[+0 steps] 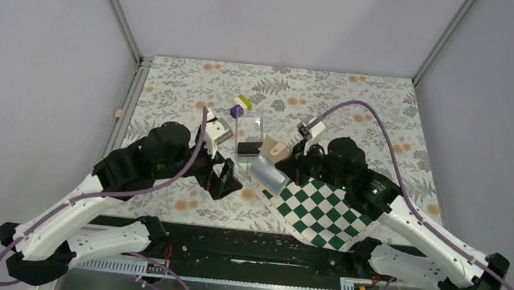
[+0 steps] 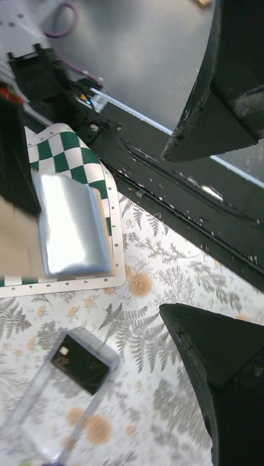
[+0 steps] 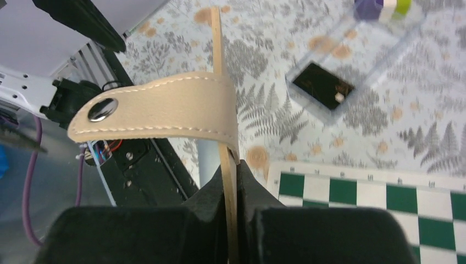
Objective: Put the credit cards into the card holder
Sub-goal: Open the card holder.
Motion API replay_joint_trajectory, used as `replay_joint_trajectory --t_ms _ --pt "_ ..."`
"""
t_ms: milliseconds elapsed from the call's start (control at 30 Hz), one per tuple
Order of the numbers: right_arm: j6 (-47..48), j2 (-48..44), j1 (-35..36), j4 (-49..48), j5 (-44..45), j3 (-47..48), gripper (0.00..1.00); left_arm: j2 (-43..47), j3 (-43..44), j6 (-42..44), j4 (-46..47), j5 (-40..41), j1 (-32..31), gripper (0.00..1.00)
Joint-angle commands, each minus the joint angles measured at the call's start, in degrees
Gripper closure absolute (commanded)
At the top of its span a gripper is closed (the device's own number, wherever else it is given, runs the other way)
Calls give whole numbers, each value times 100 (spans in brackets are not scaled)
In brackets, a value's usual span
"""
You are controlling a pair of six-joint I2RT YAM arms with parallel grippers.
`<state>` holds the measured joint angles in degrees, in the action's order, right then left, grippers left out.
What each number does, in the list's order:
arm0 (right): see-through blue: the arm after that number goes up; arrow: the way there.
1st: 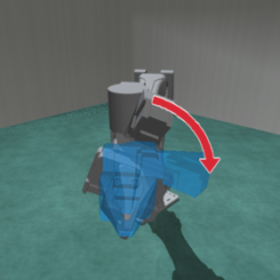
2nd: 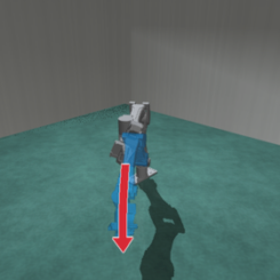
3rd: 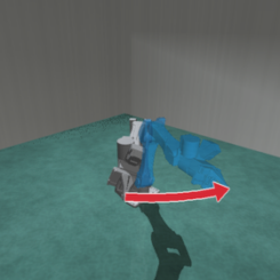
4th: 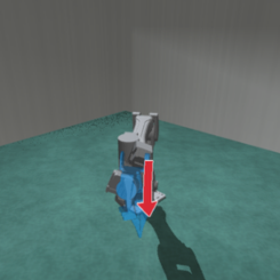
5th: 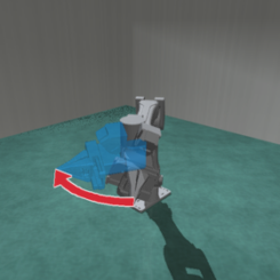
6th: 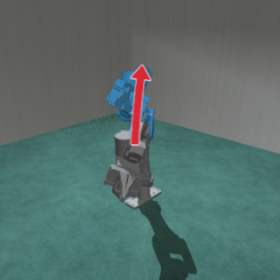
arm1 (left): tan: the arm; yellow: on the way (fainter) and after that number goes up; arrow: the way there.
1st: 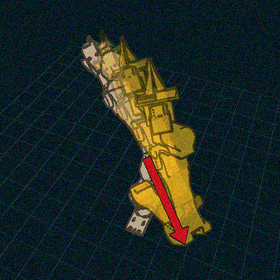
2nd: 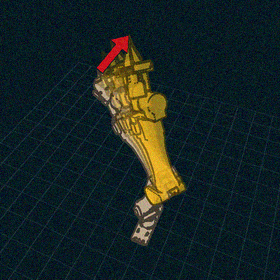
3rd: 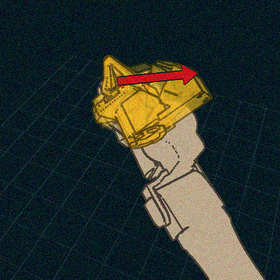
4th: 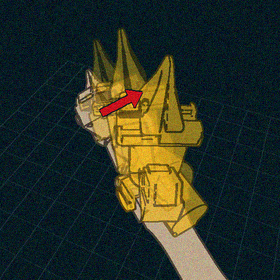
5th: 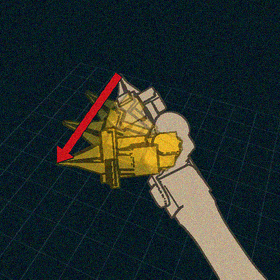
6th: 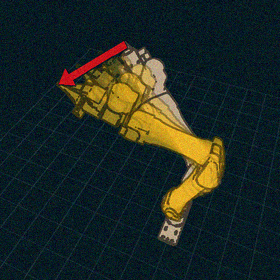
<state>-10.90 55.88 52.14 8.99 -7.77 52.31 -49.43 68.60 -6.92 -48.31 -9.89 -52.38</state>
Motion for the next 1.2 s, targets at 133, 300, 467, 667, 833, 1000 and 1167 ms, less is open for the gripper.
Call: replay_joint_trajectory --t_ms 133,300,467,667,833,1000,1167 --pt "-304 -723 -623 1396 -1890 -209 100 -77 -789 -2154 893 -1197 951 1" --pt "-534 -875 -725 1494 -2356 -122 100 -155 -1039 -2299 1041 -1764 1331 2" --pt "-789 -726 -761 1571 -2468 69 100 -475 -1096 -2171 973 -2298 1372 15" --pt "-1018 -480 -771 1588 -2583 232 100 -699 -1248 -2150 1032 -2563 1354 24" --pt "-1126 -394 -769 1589 -2581 329 100 -757 -1339 -2106 1033 -2528 1309 27" --pt "-1181 -326 -774 1593 -2615 392 100 -928 -1371 -2077 1035 -2431 1124 30" --pt "-1204 -294 -768 1562 -2642 403 100 -1014 -1373 -2134 1200 -2478 988 31"
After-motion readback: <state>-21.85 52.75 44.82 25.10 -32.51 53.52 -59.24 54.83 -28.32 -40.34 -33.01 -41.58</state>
